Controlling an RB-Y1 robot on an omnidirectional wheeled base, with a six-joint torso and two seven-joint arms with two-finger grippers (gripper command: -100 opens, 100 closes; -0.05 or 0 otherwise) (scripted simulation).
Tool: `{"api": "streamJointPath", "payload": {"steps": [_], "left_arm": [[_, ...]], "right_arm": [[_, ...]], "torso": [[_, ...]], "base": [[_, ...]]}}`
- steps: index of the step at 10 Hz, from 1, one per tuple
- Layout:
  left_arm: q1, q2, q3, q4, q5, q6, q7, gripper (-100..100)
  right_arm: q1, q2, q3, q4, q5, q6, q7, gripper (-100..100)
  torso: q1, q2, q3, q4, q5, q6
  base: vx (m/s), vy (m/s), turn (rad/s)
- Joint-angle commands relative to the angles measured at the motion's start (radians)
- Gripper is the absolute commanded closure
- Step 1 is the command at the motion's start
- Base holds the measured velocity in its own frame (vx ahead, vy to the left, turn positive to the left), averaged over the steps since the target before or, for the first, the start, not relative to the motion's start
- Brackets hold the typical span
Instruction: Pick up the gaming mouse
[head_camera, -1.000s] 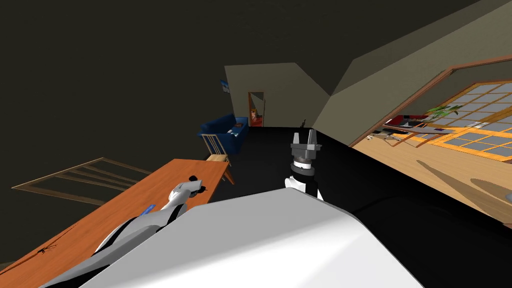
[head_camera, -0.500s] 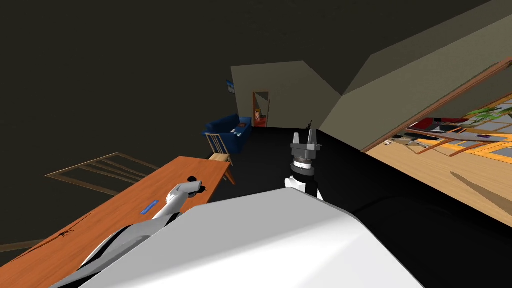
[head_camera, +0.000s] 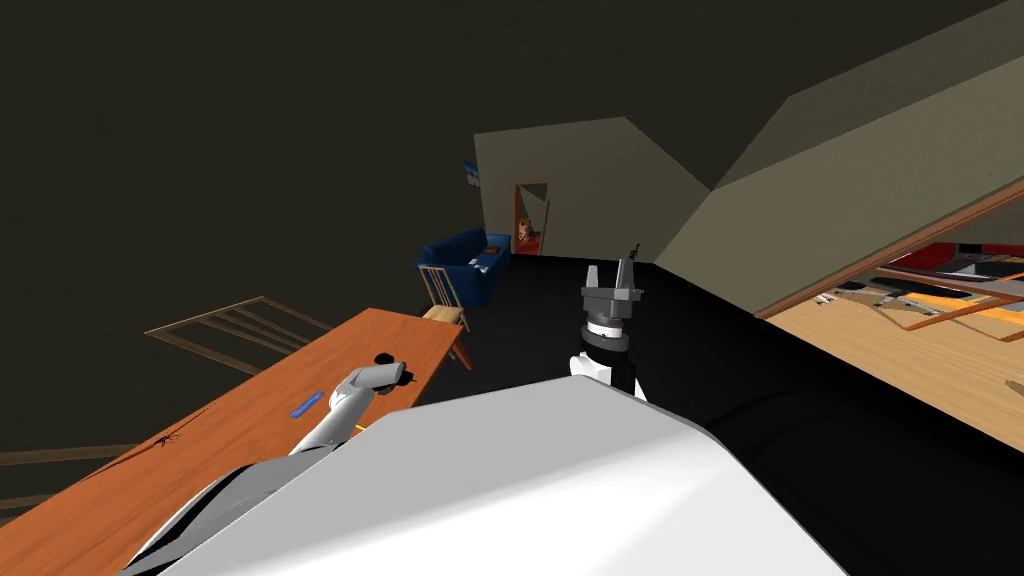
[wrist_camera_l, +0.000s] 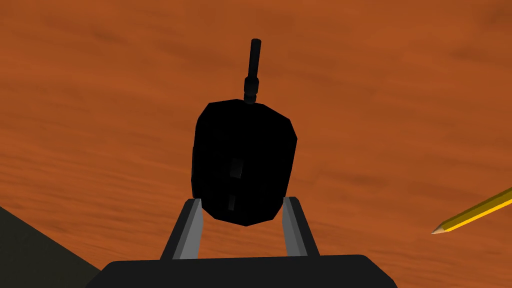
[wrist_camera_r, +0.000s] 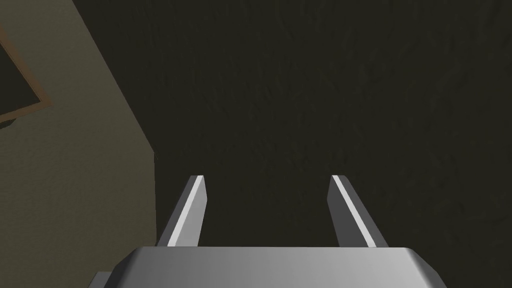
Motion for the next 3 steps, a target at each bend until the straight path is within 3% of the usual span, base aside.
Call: {"api": "streamJointPath", "payload": {"steps": [1,2,3], "left_arm": [[0.021,0.005,-0.012,-0.050,0.016,0.013,-0.011,100],[0.012,0.003,-0.009,-0.027,0.010,0.009,-0.008,100],[0.013,0.003,-0.009,-0.031,0.011,0.011,-0.008,0]], "right_arm": [[0.000,0.000,0.000,0.000,0.000,0.000,0.000,0],[0.000,0.000,0.000,0.000,0.000,0.000,0.000,0],[0.000,0.000,0.000,0.000,0.000,0.000,0.000,0]], "torso": [[0.000,0.000,0.000,0.000,0.000,0.000],[0.000,0.000,0.000,0.001,0.000,0.002],[0.001,0.002,0.001,0.001,0.000,0.002]], "base": [[0.070,-0.049,0.111],[0.022,-0.022,0.009],[0.005,-0.005,-0.003]]}}
